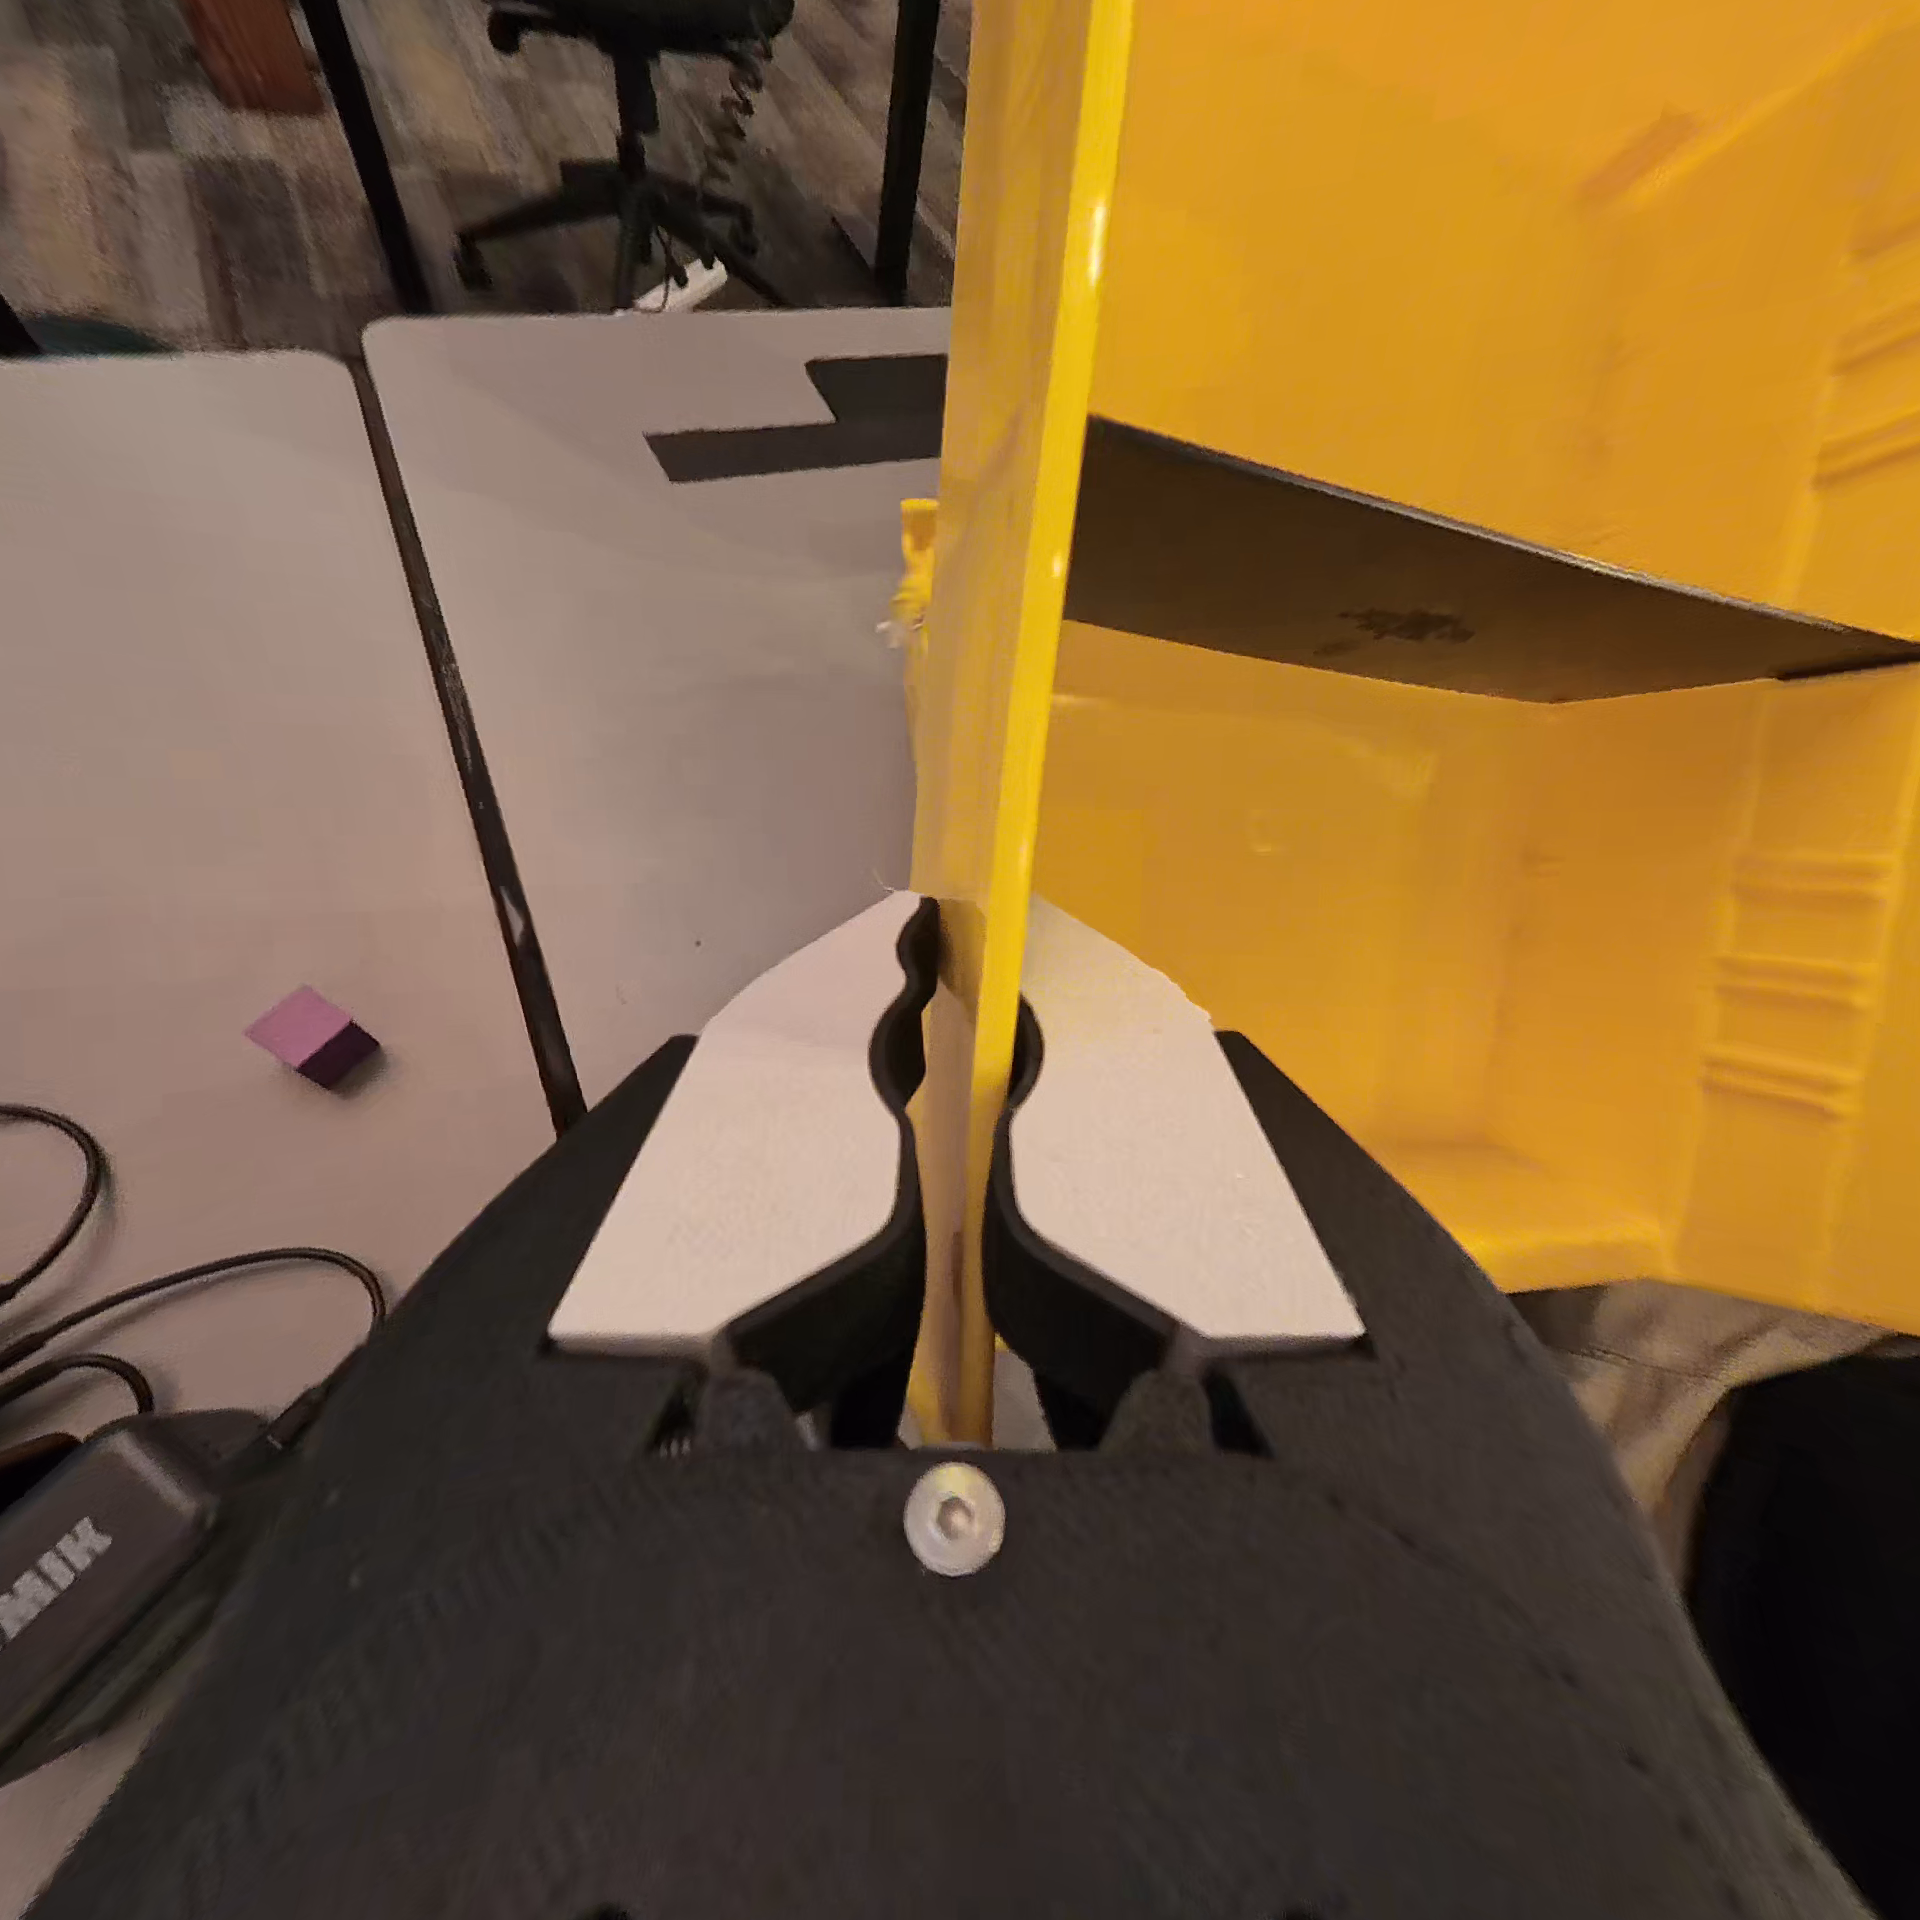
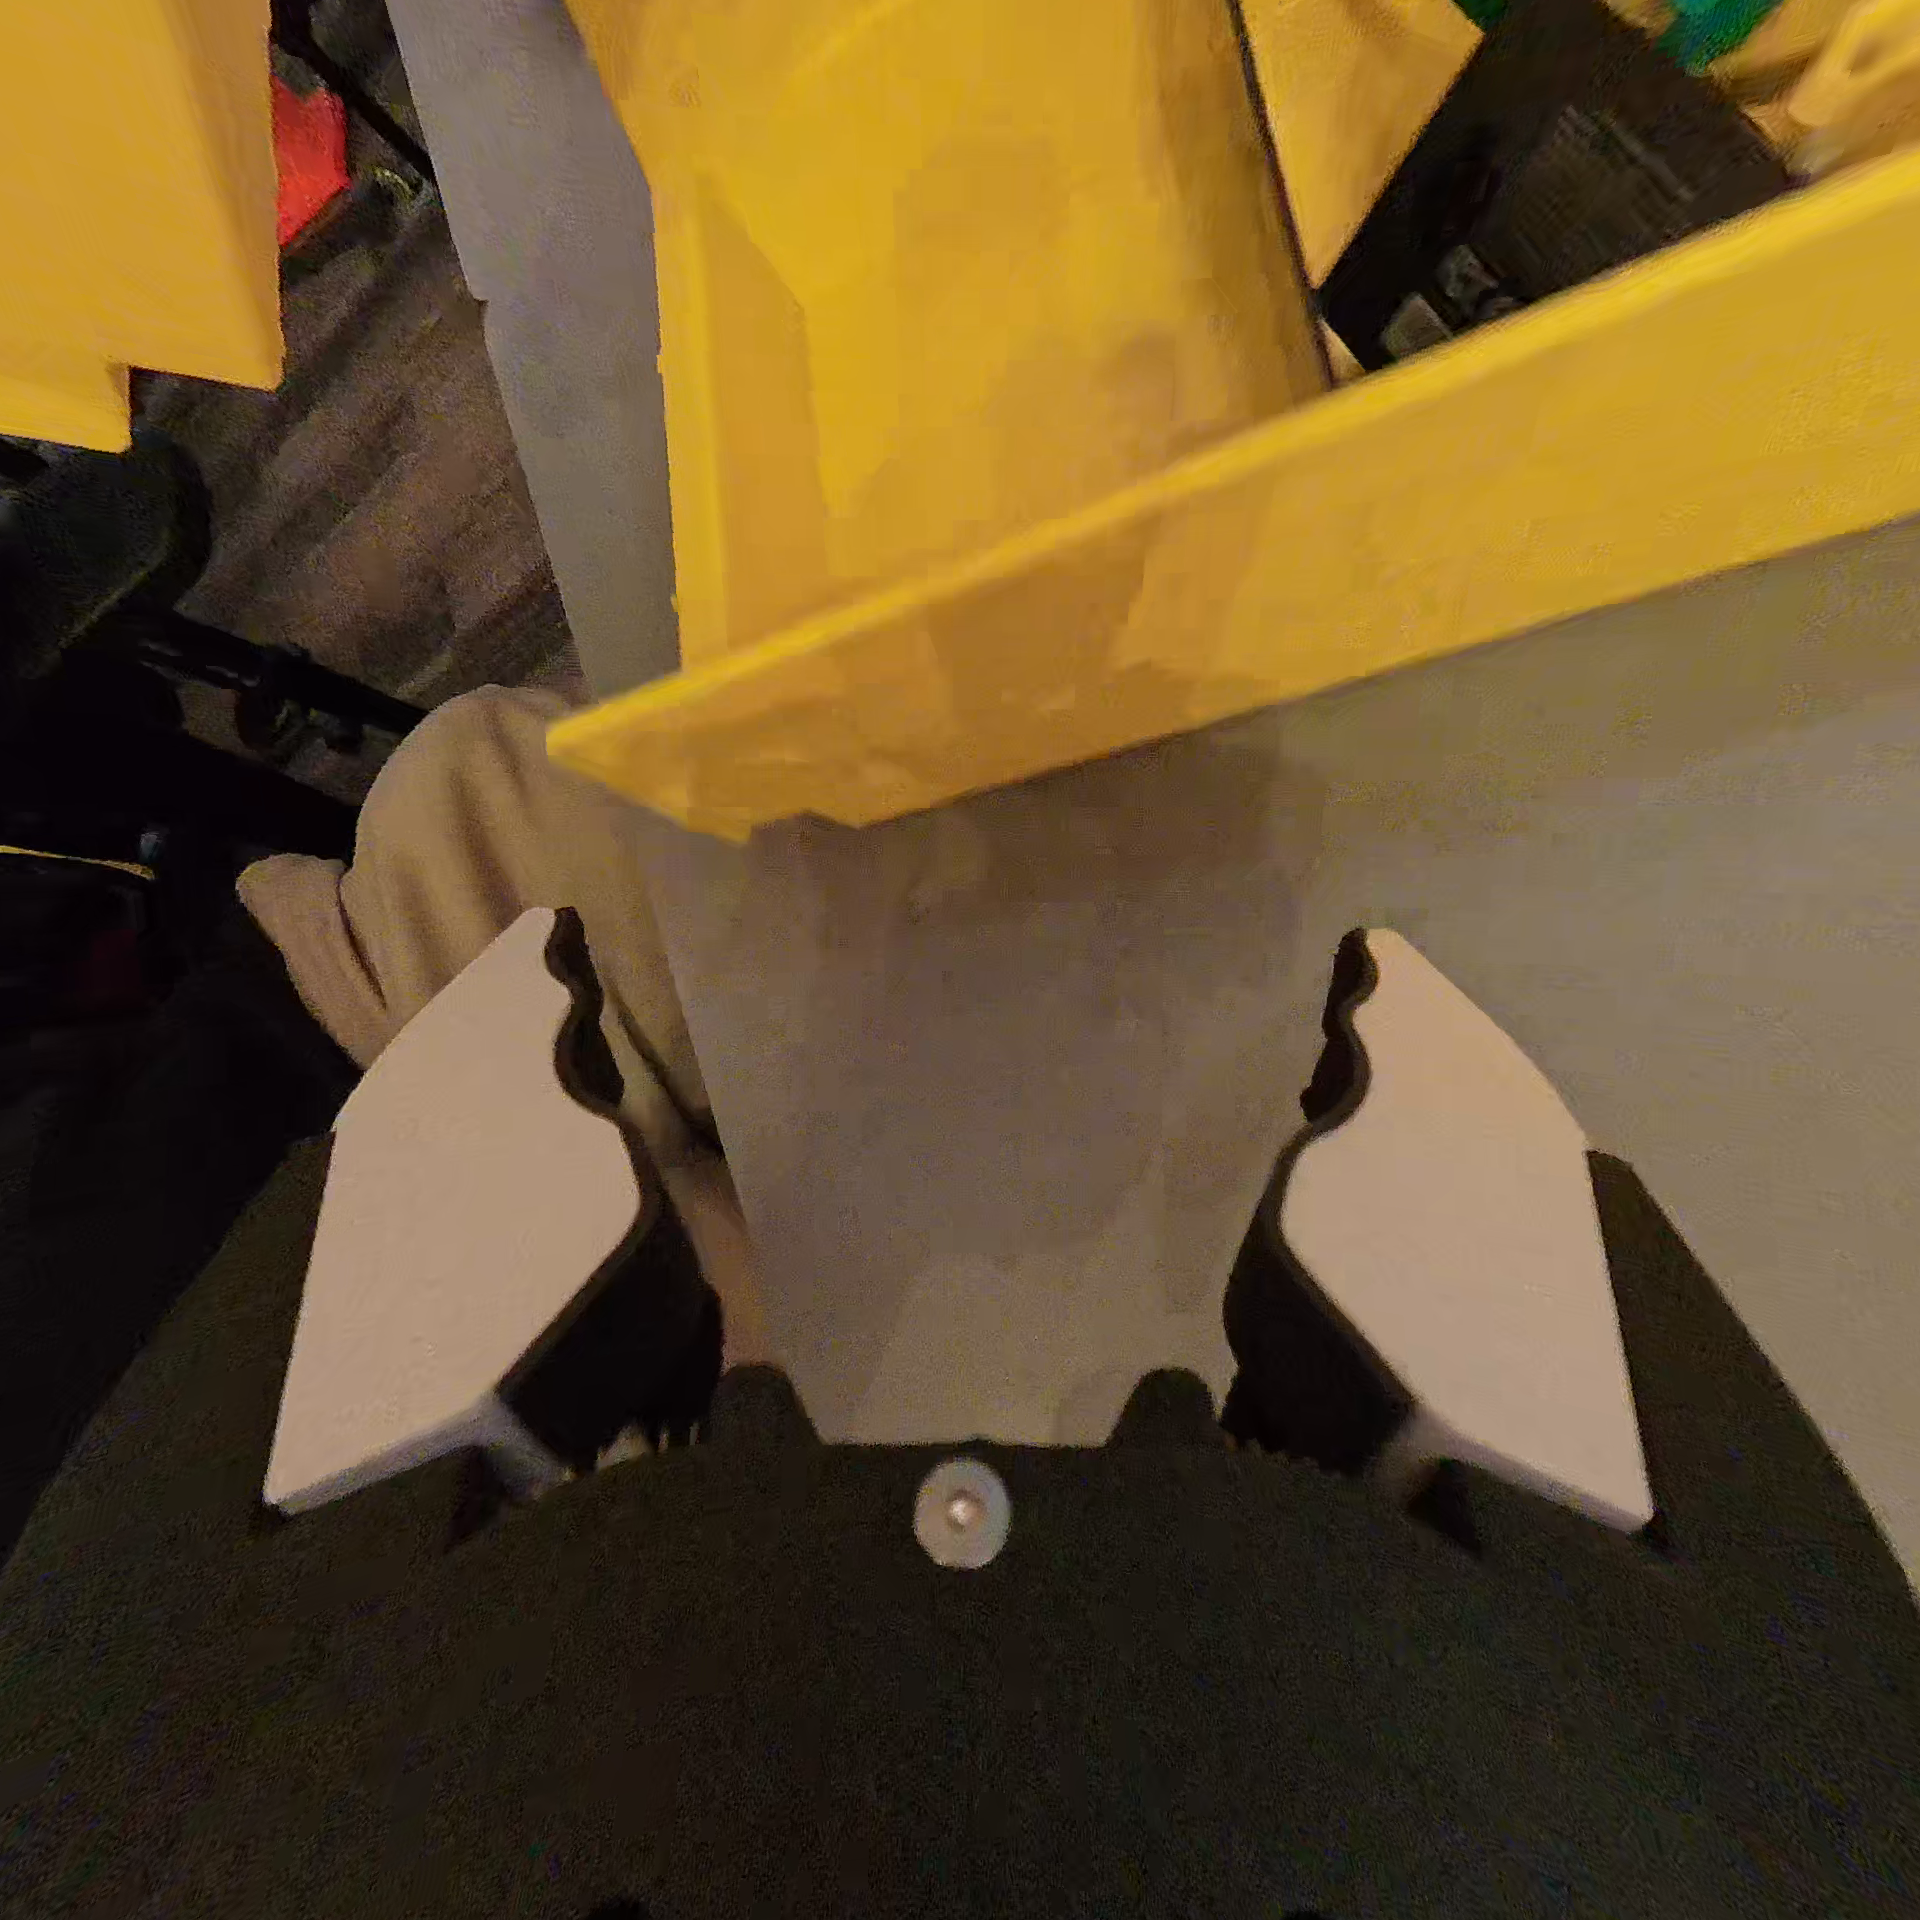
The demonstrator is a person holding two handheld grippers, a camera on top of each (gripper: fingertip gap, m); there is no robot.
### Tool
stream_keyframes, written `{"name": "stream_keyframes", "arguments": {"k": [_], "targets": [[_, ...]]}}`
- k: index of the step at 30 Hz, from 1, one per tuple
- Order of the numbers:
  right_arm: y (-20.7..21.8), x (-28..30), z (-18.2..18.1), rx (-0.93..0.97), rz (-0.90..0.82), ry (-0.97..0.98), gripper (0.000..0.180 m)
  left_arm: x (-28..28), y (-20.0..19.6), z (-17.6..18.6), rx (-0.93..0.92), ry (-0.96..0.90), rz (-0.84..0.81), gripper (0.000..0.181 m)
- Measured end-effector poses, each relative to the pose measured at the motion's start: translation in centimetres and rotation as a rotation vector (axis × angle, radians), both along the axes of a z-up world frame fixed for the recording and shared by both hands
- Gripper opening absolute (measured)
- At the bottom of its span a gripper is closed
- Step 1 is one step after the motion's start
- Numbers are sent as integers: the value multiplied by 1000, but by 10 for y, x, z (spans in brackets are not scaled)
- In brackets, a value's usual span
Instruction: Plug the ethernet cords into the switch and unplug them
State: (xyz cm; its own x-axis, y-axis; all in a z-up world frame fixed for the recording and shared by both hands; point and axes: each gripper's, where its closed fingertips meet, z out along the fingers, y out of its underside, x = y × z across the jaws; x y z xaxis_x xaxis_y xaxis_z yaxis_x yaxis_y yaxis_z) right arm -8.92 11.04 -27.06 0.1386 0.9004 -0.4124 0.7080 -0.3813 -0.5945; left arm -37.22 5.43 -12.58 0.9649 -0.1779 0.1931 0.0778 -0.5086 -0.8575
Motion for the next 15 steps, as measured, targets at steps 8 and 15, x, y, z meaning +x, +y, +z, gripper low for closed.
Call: {"name": "stream_keyframes", "arguments": {"k": [8, 15], "targets": [[0, 81, 120, 26, -119, 419, 124, 144, 40, 16, 59, 48, -196, 5], [-22, 200, 154, 134, -362, 614, 120, 299, 97, -33, -43, 157, -394, 6]]}}
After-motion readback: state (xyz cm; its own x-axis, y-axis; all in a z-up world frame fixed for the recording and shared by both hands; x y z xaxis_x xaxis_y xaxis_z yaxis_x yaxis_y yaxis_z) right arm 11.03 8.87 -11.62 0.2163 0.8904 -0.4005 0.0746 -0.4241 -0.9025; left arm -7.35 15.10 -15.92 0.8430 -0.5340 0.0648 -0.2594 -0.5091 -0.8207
